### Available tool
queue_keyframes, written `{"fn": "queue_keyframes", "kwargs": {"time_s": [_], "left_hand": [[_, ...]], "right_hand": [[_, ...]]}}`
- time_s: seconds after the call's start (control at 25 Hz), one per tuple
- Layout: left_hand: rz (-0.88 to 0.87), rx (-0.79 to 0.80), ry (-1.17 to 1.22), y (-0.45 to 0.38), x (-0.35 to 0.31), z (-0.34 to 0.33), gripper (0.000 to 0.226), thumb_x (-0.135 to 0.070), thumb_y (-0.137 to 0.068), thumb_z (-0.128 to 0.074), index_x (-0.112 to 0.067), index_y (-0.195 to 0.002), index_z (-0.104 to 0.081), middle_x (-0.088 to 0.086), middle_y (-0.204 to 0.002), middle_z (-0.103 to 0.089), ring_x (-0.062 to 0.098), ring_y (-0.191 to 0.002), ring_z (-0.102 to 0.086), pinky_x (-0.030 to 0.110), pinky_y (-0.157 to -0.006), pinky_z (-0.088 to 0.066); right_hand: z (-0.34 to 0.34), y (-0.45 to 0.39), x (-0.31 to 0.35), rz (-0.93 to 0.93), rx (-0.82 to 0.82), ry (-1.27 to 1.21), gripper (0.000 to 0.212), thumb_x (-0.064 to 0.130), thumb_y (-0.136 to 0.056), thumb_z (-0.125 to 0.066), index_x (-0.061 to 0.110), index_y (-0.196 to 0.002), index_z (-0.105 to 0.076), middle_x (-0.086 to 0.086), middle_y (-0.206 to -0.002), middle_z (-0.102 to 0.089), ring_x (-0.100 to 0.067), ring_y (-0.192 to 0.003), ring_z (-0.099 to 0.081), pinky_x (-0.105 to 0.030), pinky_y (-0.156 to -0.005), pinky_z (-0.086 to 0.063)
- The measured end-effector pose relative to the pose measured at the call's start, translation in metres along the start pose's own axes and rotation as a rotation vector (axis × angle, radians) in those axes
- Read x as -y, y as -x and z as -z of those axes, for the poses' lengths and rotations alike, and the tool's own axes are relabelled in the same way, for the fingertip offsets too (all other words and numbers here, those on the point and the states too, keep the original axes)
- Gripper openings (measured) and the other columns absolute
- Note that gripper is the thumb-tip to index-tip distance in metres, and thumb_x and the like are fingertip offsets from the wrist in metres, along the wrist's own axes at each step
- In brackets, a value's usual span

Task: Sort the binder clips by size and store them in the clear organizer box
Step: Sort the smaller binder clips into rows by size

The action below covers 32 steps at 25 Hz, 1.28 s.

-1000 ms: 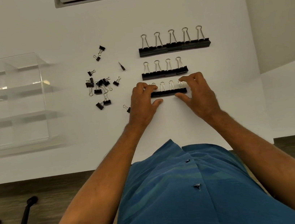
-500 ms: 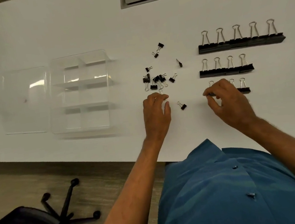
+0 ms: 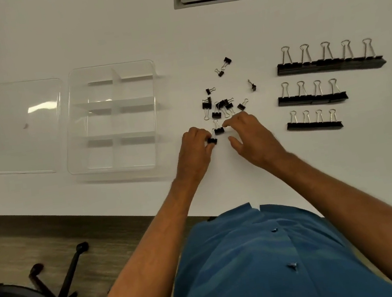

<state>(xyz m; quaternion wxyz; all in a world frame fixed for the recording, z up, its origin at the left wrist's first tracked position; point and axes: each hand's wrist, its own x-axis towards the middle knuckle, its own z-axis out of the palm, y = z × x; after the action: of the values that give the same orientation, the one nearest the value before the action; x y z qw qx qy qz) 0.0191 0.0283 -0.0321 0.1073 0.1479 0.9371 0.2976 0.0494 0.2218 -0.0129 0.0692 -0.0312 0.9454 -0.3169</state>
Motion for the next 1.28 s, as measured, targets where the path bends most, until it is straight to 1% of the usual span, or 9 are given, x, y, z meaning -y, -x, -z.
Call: {"fn": "queue_keyframes", "kwargs": {"time_s": [0.12,0.28,0.44,0.6,0.76,0.84,1.04,1.16,1.28], "left_hand": [[-0.001,0.035,-0.008,0.005,0.008,0.006,0.017,-0.018,-0.09,-0.071,-0.009,-0.1,-0.061,0.007,-0.101,-0.058,0.018,-0.093,-0.05,0.026,-0.079,-0.043],[-0.07,0.048,-0.024,0.015,0.012,0.012,0.006,-0.011,-0.092,-0.066,-0.008,-0.094,-0.062,0.007,-0.094,-0.059,0.018,-0.086,-0.052,0.032,-0.075,-0.047],[-0.083,0.057,-0.025,0.012,0.014,0.011,0.007,-0.013,-0.094,-0.064,-0.01,-0.1,-0.062,0.005,-0.096,-0.06,0.017,-0.086,-0.054,0.031,-0.076,-0.048],[-0.044,0.061,0.028,0.012,0.014,0.009,0.021,-0.013,-0.093,-0.065,-0.012,-0.114,-0.063,0.004,-0.106,-0.061,0.014,-0.094,-0.055,0.02,-0.083,-0.042],[0.001,0.039,0.136,0.013,0.002,0.01,0.02,-0.012,-0.093,-0.064,-0.017,-0.113,-0.065,-0.005,-0.103,-0.055,0.002,-0.08,-0.049,0.008,-0.075,-0.039],[0.003,0.04,0.164,0.015,-0.013,0.008,0.02,-0.015,-0.094,-0.063,-0.021,-0.113,-0.064,-0.01,-0.103,-0.054,0.002,-0.076,-0.049,0.005,-0.071,-0.038],[-0.123,0.136,0.217,0.015,-0.066,-0.017,0.023,-0.02,-0.096,-0.062,-0.026,-0.118,-0.061,-0.016,-0.105,-0.05,0.003,-0.075,-0.051,0.01,-0.068,-0.041],[-0.226,0.232,0.185,0.013,-0.096,-0.044,0.023,-0.021,-0.097,-0.061,-0.026,-0.12,-0.06,-0.014,-0.108,-0.051,0.002,-0.081,-0.047,0.013,-0.071,-0.041],[-0.289,0.292,0.14,0.008,-0.116,-0.071,0.025,-0.019,-0.097,-0.06,-0.023,-0.122,-0.06,-0.006,-0.113,-0.054,0.001,-0.091,-0.048,0.023,-0.076,-0.048]], "right_hand": [[-0.021,-0.01,0.005,-0.028,0.018,0.08,0.045,0.015,-0.094,-0.066,0.015,-0.137,-0.056,-0.009,-0.13,-0.052,-0.027,-0.117,-0.049,-0.038,-0.08,-0.054],[-0.034,-0.012,0.01,0.002,-0.062,0.136,0.024,0.013,-0.094,-0.065,0.013,-0.118,-0.065,-0.008,-0.116,-0.057,-0.026,-0.102,-0.054,-0.041,-0.066,-0.056],[-0.03,-0.014,0.013,-0.012,-0.039,0.121,0.016,0.017,-0.093,-0.065,0.013,-0.109,-0.063,-0.004,-0.112,-0.056,-0.022,-0.097,-0.052,-0.039,-0.068,-0.054],[-0.015,-0.005,0.012,-0.031,-0.088,0.019,0.018,0.022,-0.092,-0.066,0.016,-0.108,-0.061,0.0,-0.107,-0.057,-0.015,-0.094,-0.051,-0.03,-0.07,-0.05],[0.007,0.026,-0.005,-0.11,-0.192,-0.067,0.019,0.022,-0.091,-0.069,0.017,-0.107,-0.062,0.003,-0.102,-0.055,-0.009,-0.086,-0.05,-0.019,-0.069,-0.044],[0.02,0.049,-0.021,-0.183,-0.224,-0.101,0.019,0.023,-0.091,-0.07,0.019,-0.107,-0.062,0.005,-0.1,-0.054,-0.007,-0.082,-0.05,-0.02,-0.068,-0.046],[0.043,0.103,-0.064,-0.302,-0.251,-0.067,0.018,0.022,-0.091,-0.07,0.02,-0.107,-0.062,0.005,-0.097,-0.056,-0.011,-0.079,-0.053,-0.033,-0.068,-0.054],[0.05,0.123,-0.085,-0.344,-0.232,-0.046,0.019,0.021,-0.091,-0.07,0.018,-0.109,-0.063,0.004,-0.098,-0.057,-0.01,-0.081,-0.053,-0.033,-0.071,-0.054],[0.052,0.135,-0.104,-0.328,-0.2,-0.016,0.018,0.019,-0.093,-0.068,0.016,-0.11,-0.062,0.004,-0.098,-0.055,-0.01,-0.083,-0.051,-0.033,-0.072,-0.052]]}}
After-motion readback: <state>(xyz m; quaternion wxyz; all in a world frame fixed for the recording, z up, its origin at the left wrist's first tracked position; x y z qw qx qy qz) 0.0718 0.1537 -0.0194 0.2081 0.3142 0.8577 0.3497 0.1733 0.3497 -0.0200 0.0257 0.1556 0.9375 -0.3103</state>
